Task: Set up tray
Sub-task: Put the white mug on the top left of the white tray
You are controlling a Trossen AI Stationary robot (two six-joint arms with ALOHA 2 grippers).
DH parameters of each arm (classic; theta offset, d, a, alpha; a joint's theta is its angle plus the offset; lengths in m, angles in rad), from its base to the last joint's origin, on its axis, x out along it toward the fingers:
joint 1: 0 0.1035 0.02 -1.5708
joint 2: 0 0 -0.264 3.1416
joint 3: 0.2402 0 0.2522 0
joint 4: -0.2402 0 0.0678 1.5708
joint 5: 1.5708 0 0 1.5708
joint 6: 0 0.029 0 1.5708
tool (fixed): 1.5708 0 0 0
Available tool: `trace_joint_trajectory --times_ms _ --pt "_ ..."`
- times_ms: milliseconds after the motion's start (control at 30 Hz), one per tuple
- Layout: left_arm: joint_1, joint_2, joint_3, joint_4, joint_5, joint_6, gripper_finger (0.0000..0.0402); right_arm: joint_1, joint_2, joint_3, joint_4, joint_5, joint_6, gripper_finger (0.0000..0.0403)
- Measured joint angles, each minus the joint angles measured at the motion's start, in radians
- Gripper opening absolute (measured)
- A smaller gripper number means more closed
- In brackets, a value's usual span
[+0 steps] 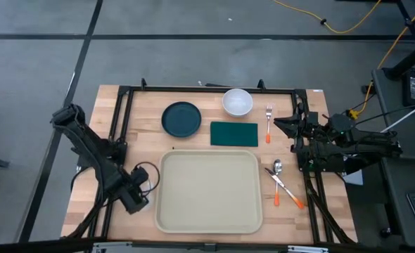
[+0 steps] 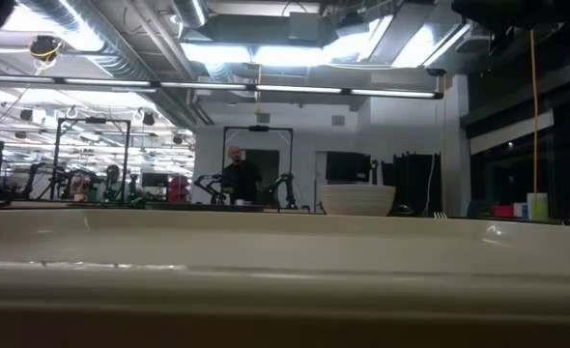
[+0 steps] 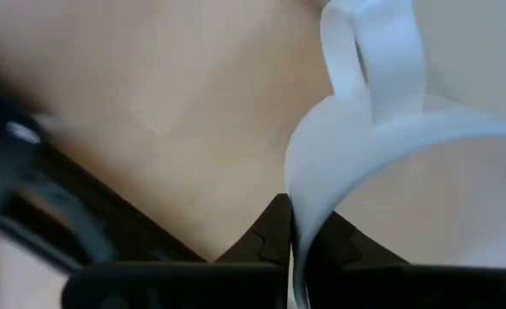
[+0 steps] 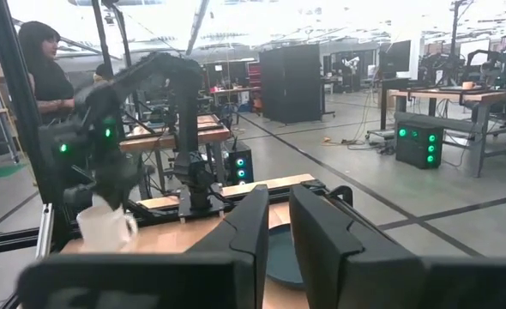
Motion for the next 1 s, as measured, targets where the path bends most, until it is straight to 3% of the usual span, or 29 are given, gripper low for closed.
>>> trace_joint_trajectory --times_ms 100,200,567,800,1000 --pt "0.078 -0.015 0.111 -0.166 -0.048 0.086 0.0004 0.0 0.0 0.0 0.0 0.0 -0.001 0.0058" --pt "0.182 -0.024 0.201 -0.228 -0.095 0.22 0.0004 0.0 0.0 0.0 0.0 0.0 -0.008 0.0058" --pt "0.576 0.023 0.254 -0.159 -0.158 0.769 0.0004 0.0 0.0 0.0 -0.006 0.001 -0.028 0.0058" --pt "0.682 0.151 0.253 -0.053 -0.115 1.035 0.0004 0.0 0.0 0.0 -0.012 0.001 -0.028 0.0058" --pt "0.707 0.257 0.253 -0.014 -0.099 1.131 0.0004 0.0 0.0 0.0 -0.016 -0.006 0.001 0.0058"
